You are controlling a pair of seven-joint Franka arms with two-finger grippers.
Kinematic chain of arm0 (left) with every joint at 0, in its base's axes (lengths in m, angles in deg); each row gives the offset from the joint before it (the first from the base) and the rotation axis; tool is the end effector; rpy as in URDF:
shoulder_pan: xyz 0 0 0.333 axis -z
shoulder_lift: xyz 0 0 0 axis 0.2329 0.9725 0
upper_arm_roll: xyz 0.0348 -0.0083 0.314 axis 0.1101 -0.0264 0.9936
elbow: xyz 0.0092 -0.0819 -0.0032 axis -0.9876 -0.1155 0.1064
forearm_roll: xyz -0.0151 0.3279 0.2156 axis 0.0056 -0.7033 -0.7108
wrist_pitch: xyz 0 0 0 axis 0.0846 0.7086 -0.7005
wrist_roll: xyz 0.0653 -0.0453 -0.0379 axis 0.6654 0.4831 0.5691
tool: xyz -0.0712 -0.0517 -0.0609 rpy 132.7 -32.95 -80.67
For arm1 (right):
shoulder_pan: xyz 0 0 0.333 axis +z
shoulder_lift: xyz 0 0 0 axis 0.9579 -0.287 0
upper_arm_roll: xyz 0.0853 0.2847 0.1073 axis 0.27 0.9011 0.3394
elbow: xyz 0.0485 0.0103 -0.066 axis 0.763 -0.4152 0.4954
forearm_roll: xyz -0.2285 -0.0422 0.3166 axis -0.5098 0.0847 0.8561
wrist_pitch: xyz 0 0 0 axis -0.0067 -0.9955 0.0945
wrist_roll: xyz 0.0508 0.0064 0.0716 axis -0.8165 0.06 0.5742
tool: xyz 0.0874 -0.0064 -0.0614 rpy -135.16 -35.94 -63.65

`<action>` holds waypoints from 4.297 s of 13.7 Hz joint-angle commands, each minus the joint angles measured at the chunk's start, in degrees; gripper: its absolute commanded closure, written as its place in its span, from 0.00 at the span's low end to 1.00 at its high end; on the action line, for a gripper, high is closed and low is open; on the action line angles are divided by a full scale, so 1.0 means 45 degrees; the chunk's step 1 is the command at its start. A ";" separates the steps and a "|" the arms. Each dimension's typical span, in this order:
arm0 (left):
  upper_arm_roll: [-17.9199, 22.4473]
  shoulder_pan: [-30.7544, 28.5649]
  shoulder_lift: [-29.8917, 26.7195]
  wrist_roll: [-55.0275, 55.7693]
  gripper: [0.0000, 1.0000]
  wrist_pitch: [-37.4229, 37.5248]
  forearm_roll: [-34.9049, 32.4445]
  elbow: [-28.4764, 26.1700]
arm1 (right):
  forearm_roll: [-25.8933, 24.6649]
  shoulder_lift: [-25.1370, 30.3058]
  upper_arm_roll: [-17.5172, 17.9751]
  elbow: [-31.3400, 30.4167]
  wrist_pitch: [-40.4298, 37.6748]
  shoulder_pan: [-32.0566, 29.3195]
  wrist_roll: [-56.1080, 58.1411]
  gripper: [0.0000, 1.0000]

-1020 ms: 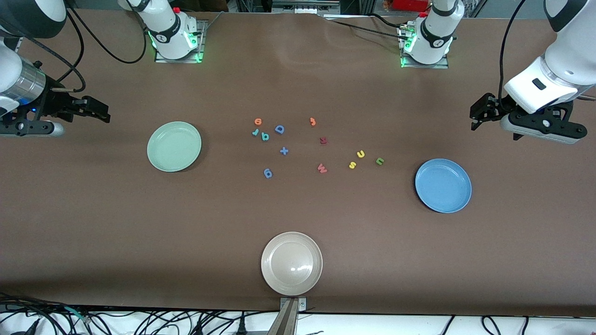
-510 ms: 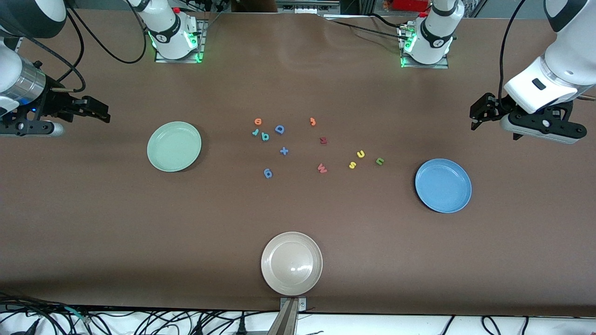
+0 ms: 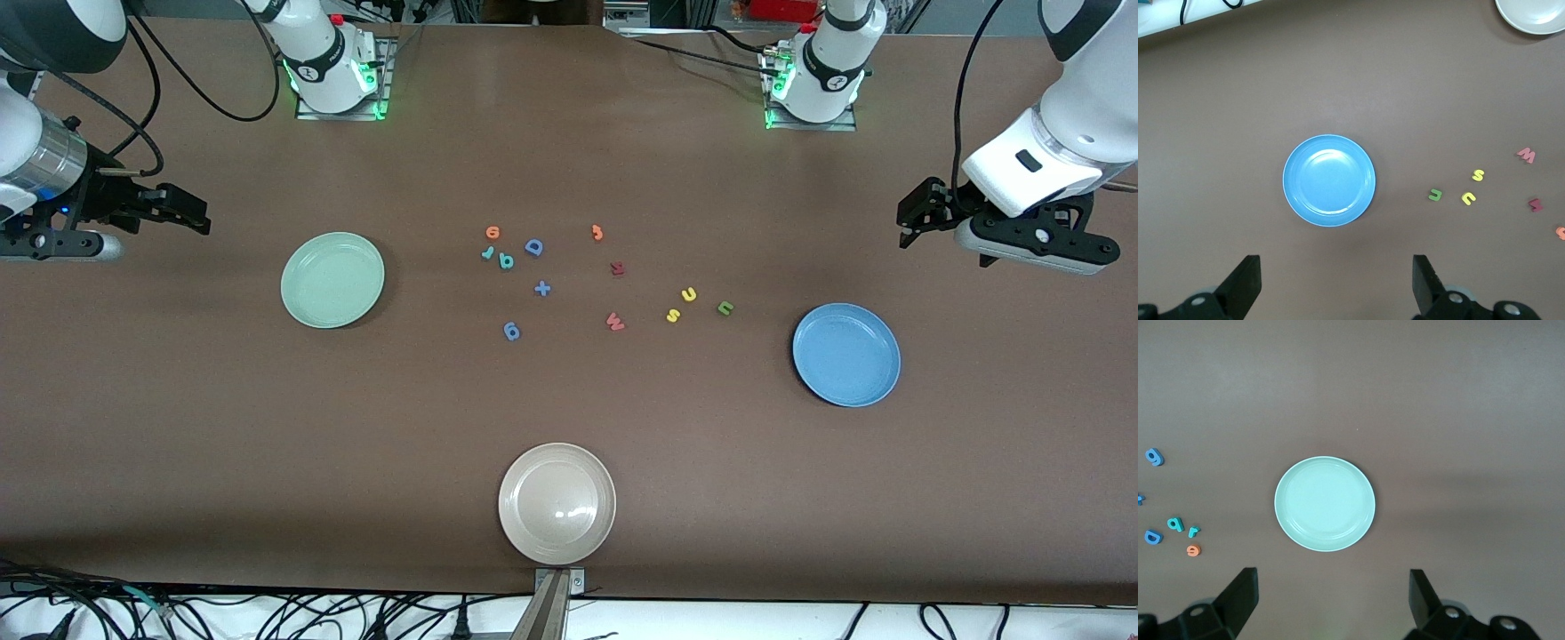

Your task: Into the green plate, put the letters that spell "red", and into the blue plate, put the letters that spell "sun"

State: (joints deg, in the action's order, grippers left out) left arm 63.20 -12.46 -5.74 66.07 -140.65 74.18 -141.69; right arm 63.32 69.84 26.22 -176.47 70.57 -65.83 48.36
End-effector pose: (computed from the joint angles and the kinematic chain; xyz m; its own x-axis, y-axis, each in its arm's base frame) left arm 0.5650 -0.0737 0.5880 0.9652 -0.2584 0.0409 -0.2569 -0.9657 -0.0373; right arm 0.5540 0.0194 0.5480 0.9955 -0.0102 -0.0939 -0.0104 -0.9999 -0.0022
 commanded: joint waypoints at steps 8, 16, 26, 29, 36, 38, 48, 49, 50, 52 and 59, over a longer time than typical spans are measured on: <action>0.0004 0.0030 0.0085 0.0034 0.00 0.0251 -0.0252 0.0272 | 0.0090 -0.0046 0.0083 0.0267 -0.0274 -0.0160 -0.0095 0.00; 0.0004 0.0030 0.0085 0.0034 0.00 0.0251 -0.0252 0.0272 | 0.0090 -0.0046 0.0064 0.0267 -0.0352 -0.0160 -0.0095 0.00; 0.0004 0.0030 0.0085 0.0034 0.00 0.0251 -0.0252 0.0272 | 0.0071 -0.0065 0.0064 0.0286 -0.0352 -0.0160 -0.0095 0.00; 0.0004 0.0030 0.0085 0.0034 0.00 0.0251 -0.0252 0.0272 | 0.0051 -0.0065 0.0122 0.0402 -0.0643 -0.0121 -0.0115 0.00; -0.0015 0.0069 0.0085 0.0092 0.00 0.0251 -0.0291 0.0272 | 0.0089 -0.0553 0.0239 0.0442 -0.0627 0.0502 -0.0793 0.00; -0.0151 0.0069 0.0085 0.0151 0.00 0.0251 -0.0291 0.0272 | 0.0148 -0.0670 0.0239 0.0443 -0.0606 0.1164 -0.2741 0.00; -0.0289 0.0050 0.0319 0.0483 0.00 0.0251 -0.0232 0.0292 | 0.1691 -0.2445 0.0239 0.0403 0.0875 0.4074 -0.8527 0.01; -0.0289 0.0050 0.0339 0.0483 0.00 0.0251 -0.0232 0.0292 | 0.1691 -0.2738 0.0239 0.0365 0.1246 0.4445 -0.8977 0.01; -0.0270 0.0050 0.0320 0.0463 0.00 0.0251 -0.0232 0.0292 | 0.1691 -0.2934 0.0239 0.0287 0.1617 0.4681 -0.9310 0.01; -0.0270 0.0050 0.0319 0.0444 0.00 0.0251 -0.0232 0.0292 | 0.1730 -0.3344 0.0259 0.0228 0.2204 0.5091 -0.9547 0.01; -0.0289 0.0050 0.0319 0.0463 0.00 0.0251 -0.0252 0.0292 | 0.2707 -0.3815 0.0570 -0.1449 0.3201 0.6050 -0.9607 0.01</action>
State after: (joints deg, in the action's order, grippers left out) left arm 62.02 -12.40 -4.72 67.62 -140.46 74.18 -141.69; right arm 74.45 51.68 28.16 -179.54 82.89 -39.33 5.76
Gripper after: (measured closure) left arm 0.000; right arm 0.004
